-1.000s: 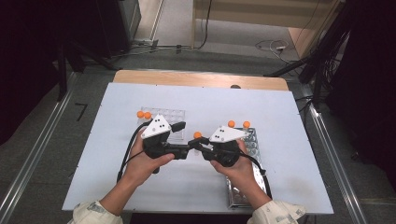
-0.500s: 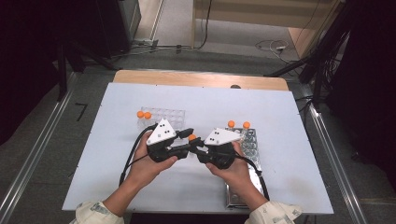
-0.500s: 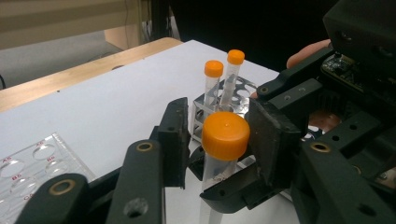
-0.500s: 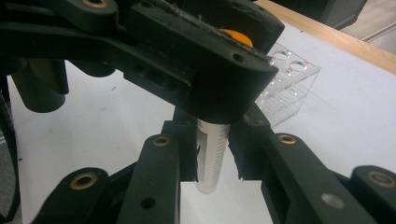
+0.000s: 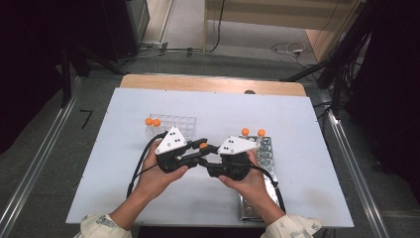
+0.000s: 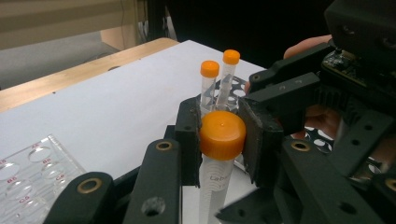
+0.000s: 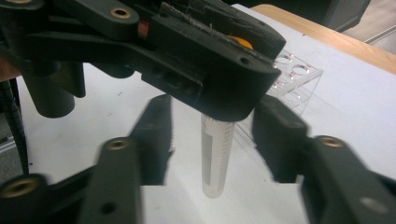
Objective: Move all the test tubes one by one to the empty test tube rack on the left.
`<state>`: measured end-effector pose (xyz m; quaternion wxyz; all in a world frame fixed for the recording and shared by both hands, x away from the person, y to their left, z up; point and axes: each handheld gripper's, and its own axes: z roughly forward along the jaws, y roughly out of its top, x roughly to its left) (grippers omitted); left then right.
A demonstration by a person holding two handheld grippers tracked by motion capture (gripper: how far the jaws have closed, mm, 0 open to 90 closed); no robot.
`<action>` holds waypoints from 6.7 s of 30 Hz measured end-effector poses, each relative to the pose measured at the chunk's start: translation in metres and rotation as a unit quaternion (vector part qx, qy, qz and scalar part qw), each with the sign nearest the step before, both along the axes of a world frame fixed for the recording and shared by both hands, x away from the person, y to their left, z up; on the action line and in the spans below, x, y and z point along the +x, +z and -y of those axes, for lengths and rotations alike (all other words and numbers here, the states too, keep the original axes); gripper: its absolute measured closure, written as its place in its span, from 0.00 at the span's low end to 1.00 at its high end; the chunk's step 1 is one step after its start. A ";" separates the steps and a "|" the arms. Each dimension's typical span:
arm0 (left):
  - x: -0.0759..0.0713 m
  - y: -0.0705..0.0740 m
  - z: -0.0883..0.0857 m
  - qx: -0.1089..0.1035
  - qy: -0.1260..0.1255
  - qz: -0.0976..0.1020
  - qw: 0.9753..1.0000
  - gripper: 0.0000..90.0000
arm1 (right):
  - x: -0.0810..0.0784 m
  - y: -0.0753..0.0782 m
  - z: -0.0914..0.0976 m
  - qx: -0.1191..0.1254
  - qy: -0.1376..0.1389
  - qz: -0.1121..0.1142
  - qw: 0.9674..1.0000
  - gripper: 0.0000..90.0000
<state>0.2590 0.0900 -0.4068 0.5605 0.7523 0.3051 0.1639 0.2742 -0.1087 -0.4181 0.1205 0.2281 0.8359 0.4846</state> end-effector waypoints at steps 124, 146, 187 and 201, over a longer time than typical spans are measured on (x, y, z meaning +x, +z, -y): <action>0.051 -0.004 -0.070 -0.016 0.134 -0.043 0.990 0.24 | -0.010 0.008 0.087 0.030 -0.111 0.011 0.993 0.21; 0.044 0.002 -0.064 -0.016 0.127 -0.047 0.991 0.22 | 0.032 -0.024 0.130 0.030 -0.217 0.017 0.975 0.19; 0.044 0.000 -0.062 -0.012 0.128 -0.057 0.990 0.20 | 0.058 -0.044 0.136 0.030 -0.221 0.021 0.975 0.79; 0.043 0.000 -0.061 -0.014 0.126 -0.057 0.990 0.19 | 0.053 -0.025 0.138 0.044 -0.223 0.045 0.973 0.79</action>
